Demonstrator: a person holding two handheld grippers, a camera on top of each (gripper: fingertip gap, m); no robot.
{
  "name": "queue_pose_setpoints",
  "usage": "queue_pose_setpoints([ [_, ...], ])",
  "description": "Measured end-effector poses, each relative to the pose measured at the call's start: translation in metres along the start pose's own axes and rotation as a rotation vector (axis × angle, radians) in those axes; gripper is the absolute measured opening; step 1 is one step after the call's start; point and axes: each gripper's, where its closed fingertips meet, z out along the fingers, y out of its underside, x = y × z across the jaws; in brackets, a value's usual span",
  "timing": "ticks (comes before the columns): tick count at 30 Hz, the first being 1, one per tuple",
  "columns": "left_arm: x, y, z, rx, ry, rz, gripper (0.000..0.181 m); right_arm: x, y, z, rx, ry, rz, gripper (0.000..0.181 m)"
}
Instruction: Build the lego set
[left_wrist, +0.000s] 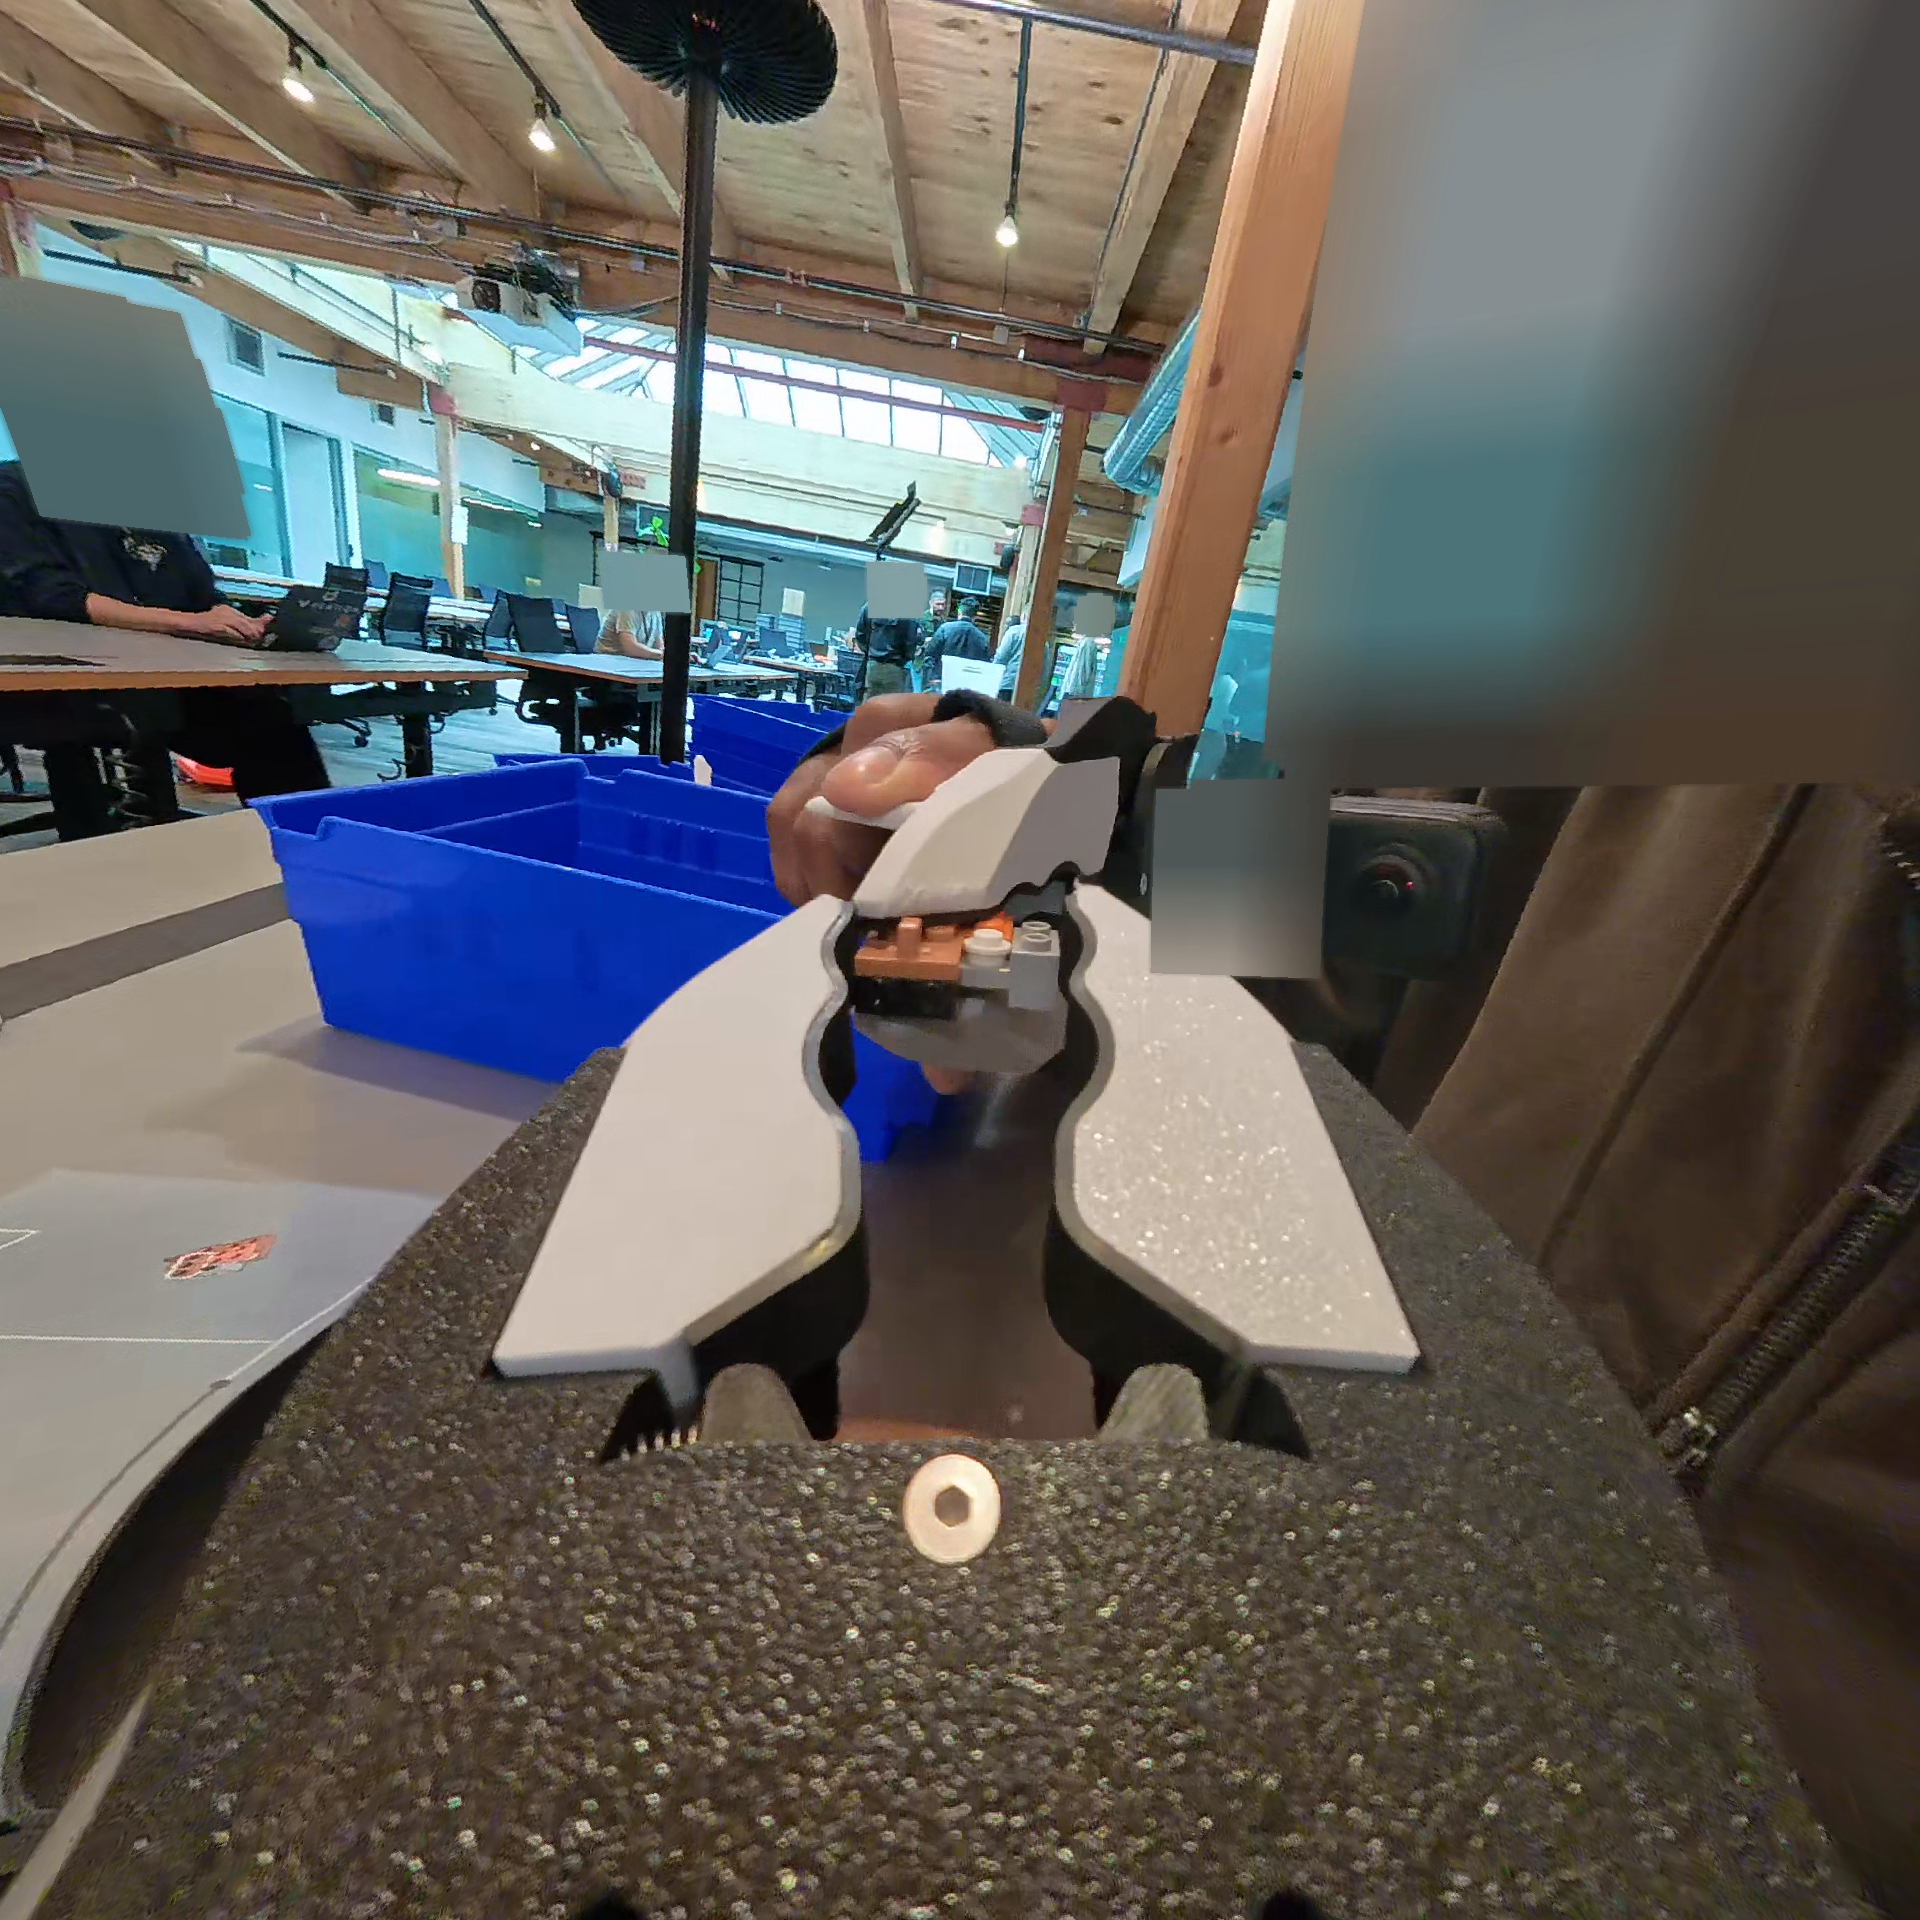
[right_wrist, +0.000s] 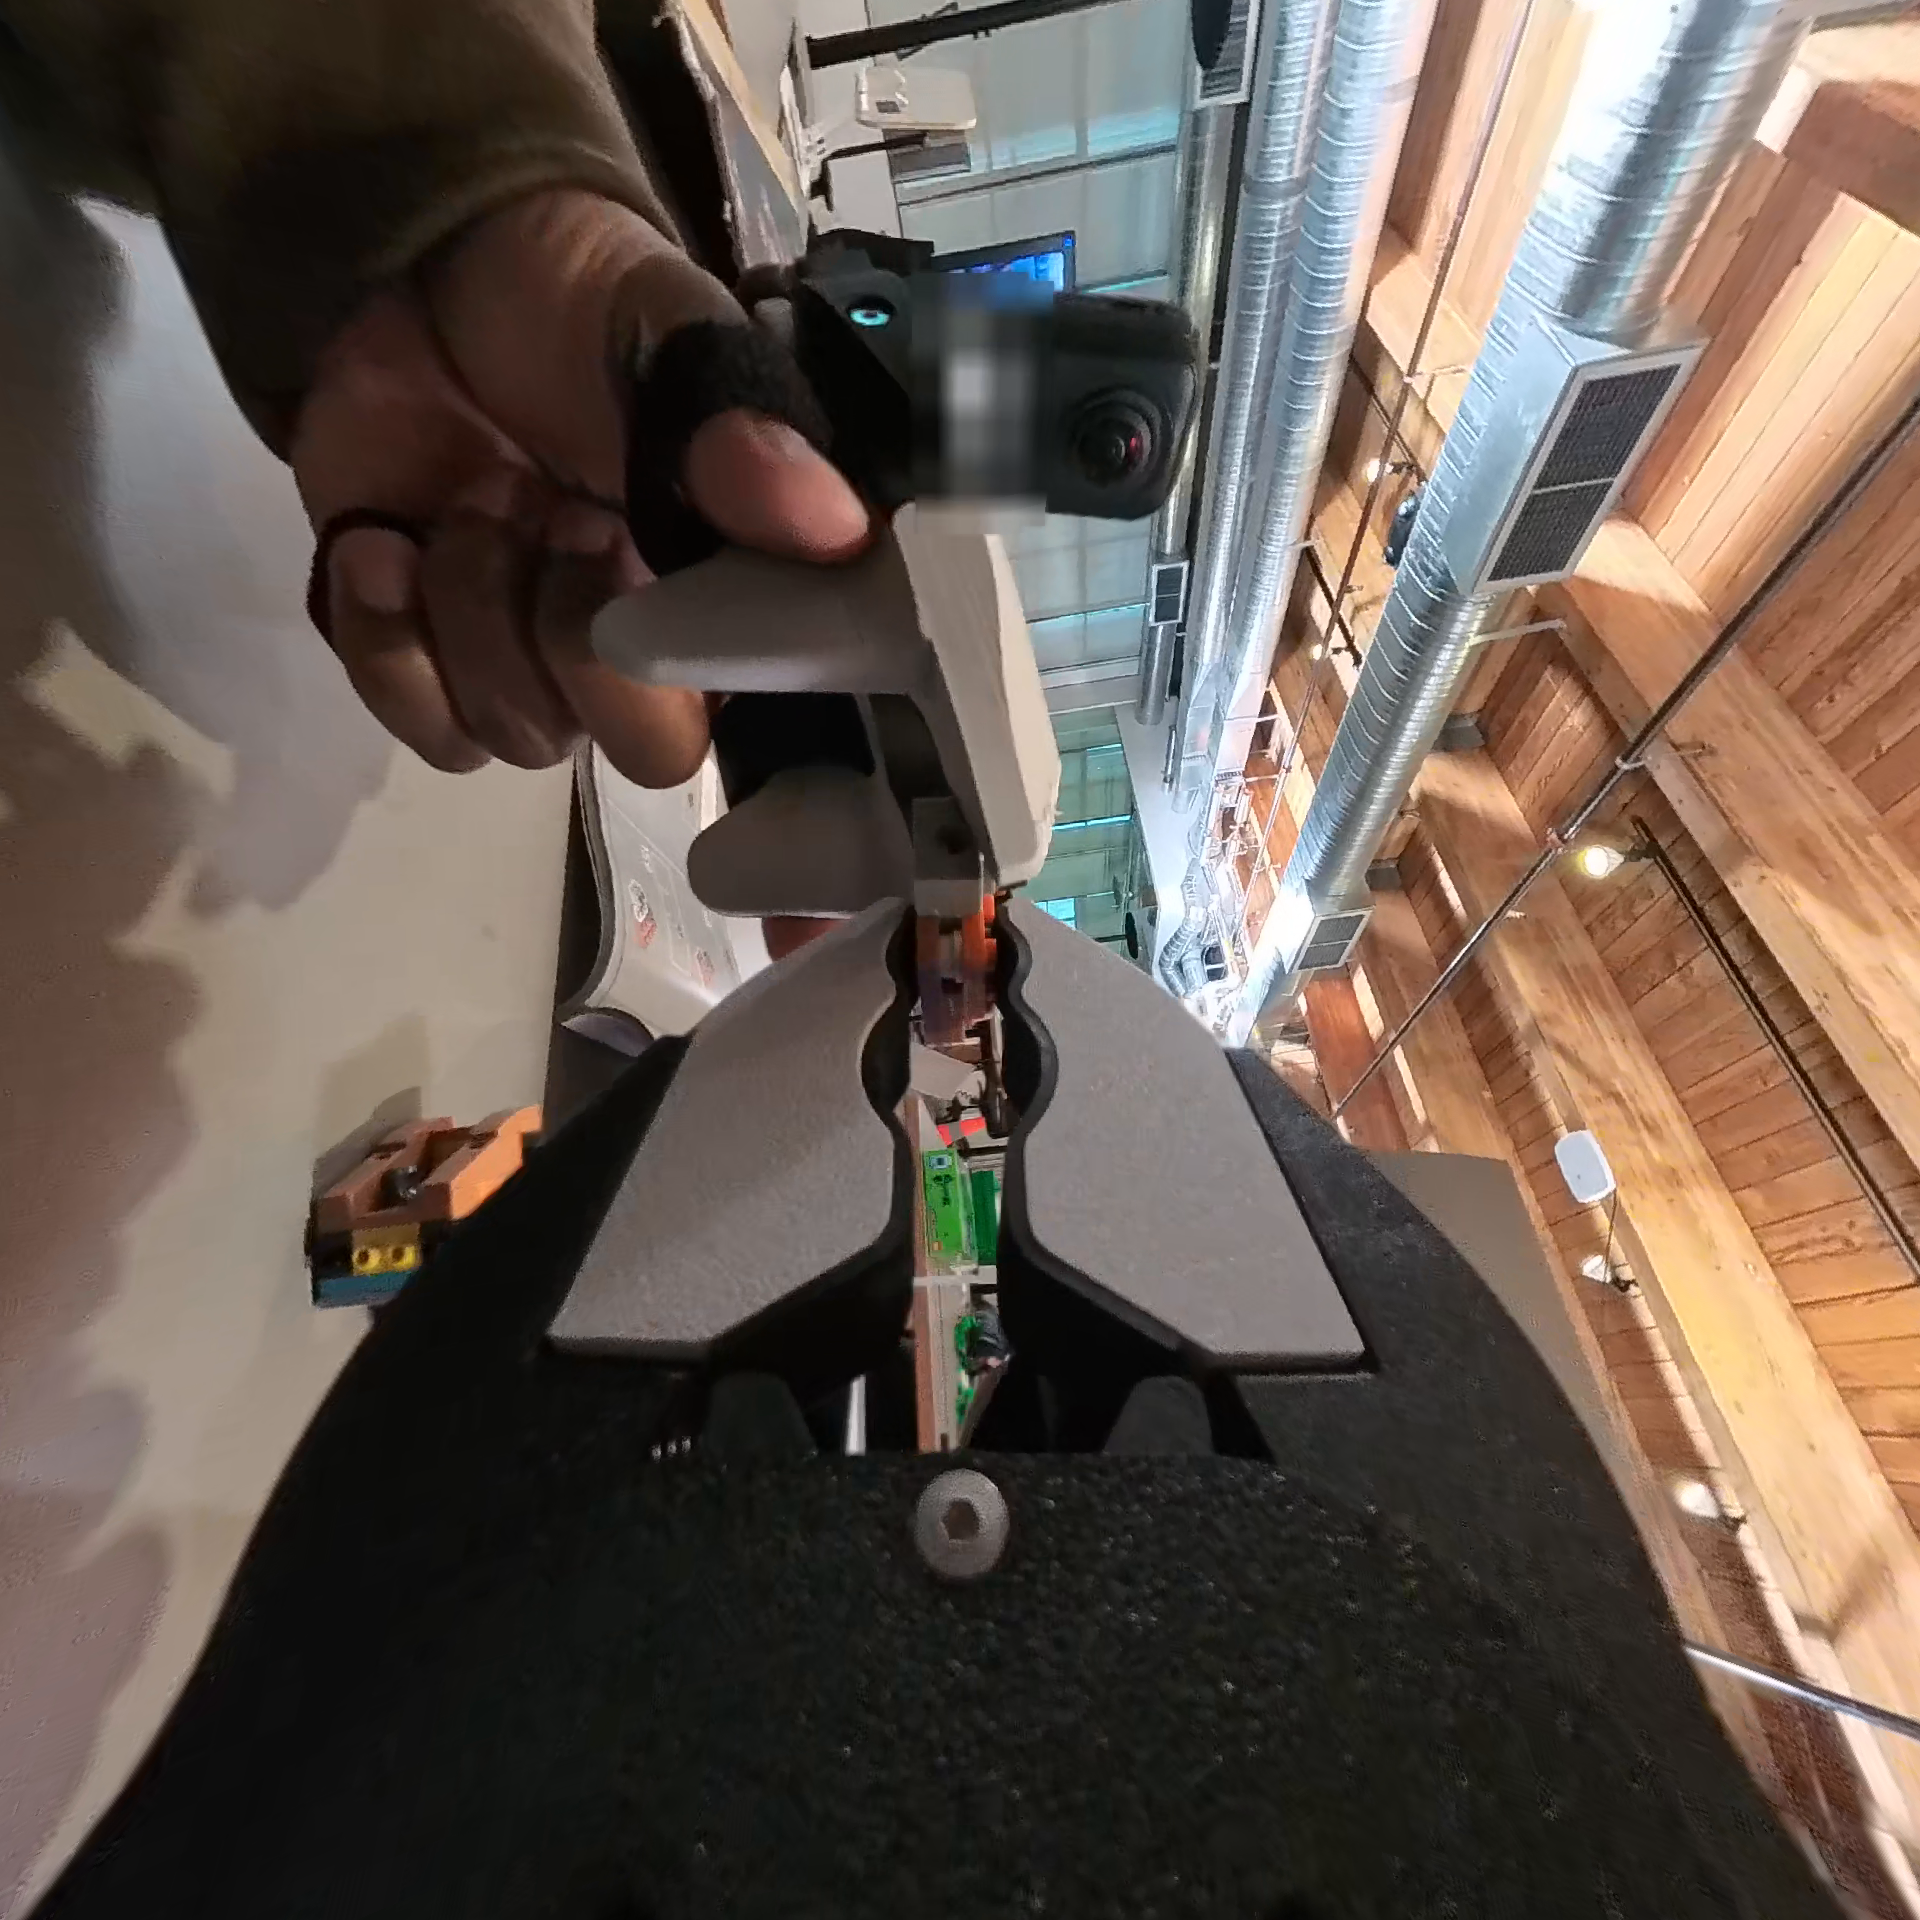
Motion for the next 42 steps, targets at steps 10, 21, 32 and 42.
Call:
queue_pose_setpoints([
  [10, -0.001, -0.009, -0.006, 0.061, 0.003, 0.016, 0.037, 0.013, 0.007, -0.006, 0.002, 0.013, 0.134, 0.032],
  [21, -0.002, -0.006, -0.004, 0.042, 0.005, -0.036, 0.037, 0.0, -0.001, -0.006, 0.05, -0.027, 0.086, 0.012],
  [32, 0.001, -0.006, -0.021, -0.194, -0.11, 0.705, 0.046, -0.001, -0.007, -0.02, 0.176, -0.116, 0.206, 0.011],
  [42, 0.016, 0.021, -0.01, -0.242, -0.027, 0.885, 0.026, -0.01, -0.024, -0.026, 0.272, -0.211, 0.26, 0.012],
])
